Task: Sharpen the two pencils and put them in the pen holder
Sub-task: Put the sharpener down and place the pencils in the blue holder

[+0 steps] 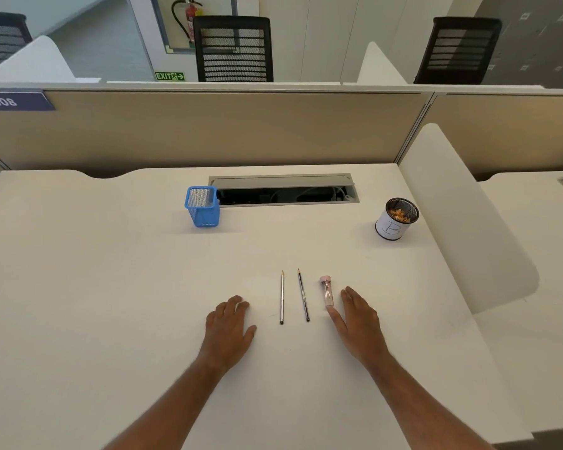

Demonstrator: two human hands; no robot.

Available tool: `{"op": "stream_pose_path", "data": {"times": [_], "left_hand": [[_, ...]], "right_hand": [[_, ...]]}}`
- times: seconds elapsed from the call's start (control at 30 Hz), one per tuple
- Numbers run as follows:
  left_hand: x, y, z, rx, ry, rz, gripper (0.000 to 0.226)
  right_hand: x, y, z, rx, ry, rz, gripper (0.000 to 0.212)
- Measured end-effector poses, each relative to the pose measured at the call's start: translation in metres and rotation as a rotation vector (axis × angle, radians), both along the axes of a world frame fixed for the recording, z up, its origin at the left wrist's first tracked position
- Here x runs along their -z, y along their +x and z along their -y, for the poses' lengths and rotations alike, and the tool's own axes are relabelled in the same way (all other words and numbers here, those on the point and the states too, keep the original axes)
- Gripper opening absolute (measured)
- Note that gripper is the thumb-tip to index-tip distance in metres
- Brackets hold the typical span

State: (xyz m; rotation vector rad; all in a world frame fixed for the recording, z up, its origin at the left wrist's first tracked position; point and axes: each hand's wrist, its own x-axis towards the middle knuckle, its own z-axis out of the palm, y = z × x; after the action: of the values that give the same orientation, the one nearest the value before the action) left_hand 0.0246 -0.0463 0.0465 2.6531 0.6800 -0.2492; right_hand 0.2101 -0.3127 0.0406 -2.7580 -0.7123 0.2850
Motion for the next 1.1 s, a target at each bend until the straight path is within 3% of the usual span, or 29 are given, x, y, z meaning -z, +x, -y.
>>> {"op": "stream_pose_path", "data": {"times": [0.23, 0.4, 0.6, 0.87, 1.0, 1.1], "left_hand": [[-0.021, 0.057, 0.022, -0.026, 0.009, -0.050, 0.037], [-0.028, 0.089, 0.029, -0.040, 0.008, -0.159, 0.047], [-0.026, 0.106, 0.030, 0.055, 0.156, -0.281, 0.054], [-0.027, 0.108, 0.027, 0.114, 0.251, -0.279, 0.038], [-0.036, 0.106, 0.023, 0.095, 0.199, -0.273, 0.028], [-0.043, 0.099, 0.015, 0.010, 0.057, -0.229, 0.020]], "right_hand": [[0.003, -0.004, 0.007, -0.042, -0.005, 0.003, 0.071], [0.013, -0.005, 0.012, -0.082, -0.007, 0.021, 0.105], [0.027, -0.004, 0.018, -0.136, -0.047, 0.031, 0.102], [0.034, -0.004, 0.020, -0.146, -0.109, 0.055, 0.095], [0.029, -0.005, 0.019, -0.141, -0.122, 0.059, 0.094], [0.028, -0.006, 0.018, -0.137, -0.123, 0.069, 0.093]]}}
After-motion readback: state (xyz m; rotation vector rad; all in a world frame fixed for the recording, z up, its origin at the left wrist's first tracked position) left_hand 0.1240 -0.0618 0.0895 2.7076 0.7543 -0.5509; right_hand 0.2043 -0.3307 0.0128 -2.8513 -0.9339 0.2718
